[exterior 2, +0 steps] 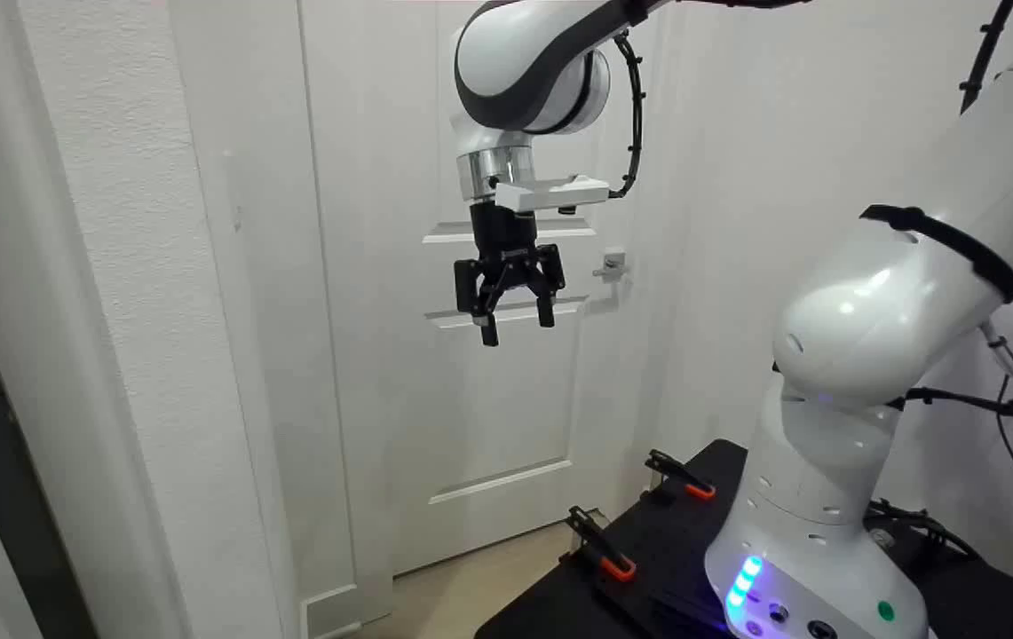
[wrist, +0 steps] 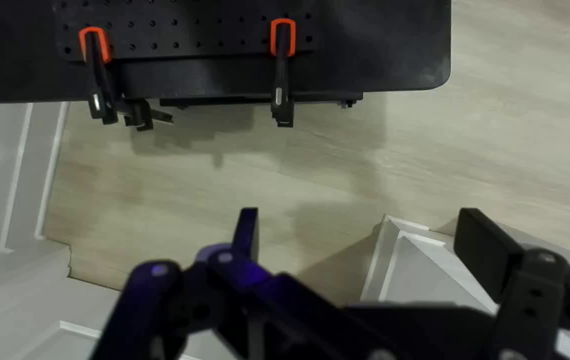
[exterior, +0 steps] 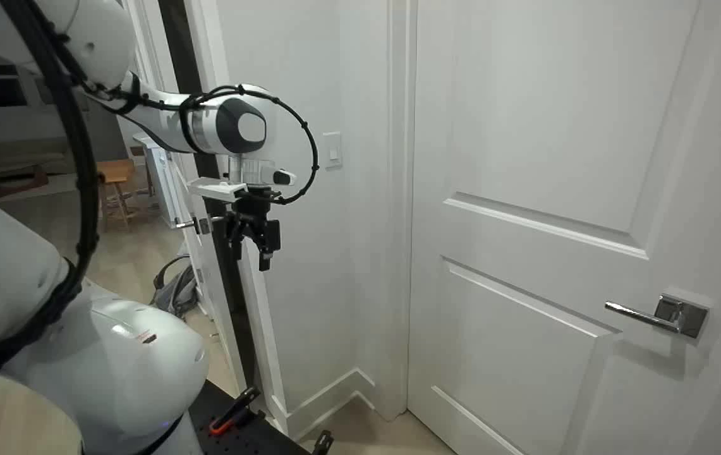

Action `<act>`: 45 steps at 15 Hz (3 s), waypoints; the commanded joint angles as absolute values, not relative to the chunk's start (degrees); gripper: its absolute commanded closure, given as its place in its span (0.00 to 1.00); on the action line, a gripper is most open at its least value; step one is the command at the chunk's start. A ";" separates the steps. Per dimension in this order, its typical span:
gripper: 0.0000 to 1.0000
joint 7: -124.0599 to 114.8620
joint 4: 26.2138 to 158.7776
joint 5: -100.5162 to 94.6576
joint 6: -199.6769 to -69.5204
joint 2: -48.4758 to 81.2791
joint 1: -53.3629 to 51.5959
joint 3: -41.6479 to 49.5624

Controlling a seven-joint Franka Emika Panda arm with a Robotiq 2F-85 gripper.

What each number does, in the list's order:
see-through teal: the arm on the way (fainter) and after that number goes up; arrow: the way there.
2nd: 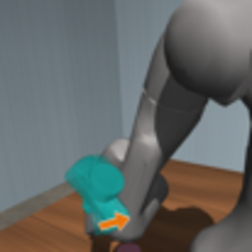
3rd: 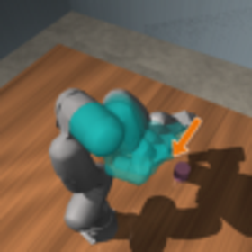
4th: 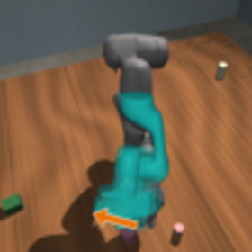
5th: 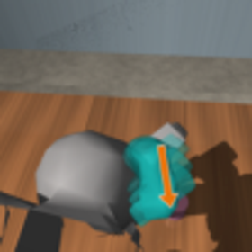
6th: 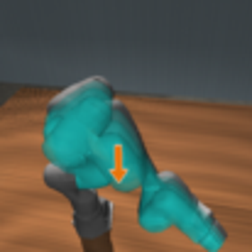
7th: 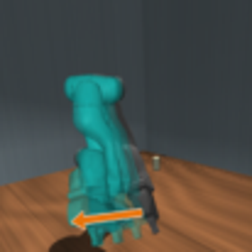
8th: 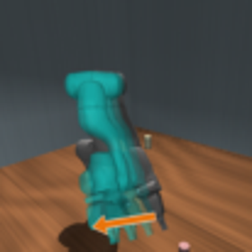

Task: Open the door

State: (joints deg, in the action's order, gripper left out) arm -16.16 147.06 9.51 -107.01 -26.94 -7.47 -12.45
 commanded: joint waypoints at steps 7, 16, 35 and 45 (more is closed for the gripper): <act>0.00 -17.19 146.44 9.54 -107.01 -26.44 -7.62 -12.34; 0.00 -36.99 141.57 -10.13 -122.98 -16.52 4.85 -11.95; 0.00 -82.53 121.66 -25.36 -121.88 1.90 10.04 7.80; 0.00 -100.47 118.20 -38.81 -125.18 5.11 13.94 15.92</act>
State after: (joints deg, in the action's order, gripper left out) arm -96.64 120.75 -35.47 -124.10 2.33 12.86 14.92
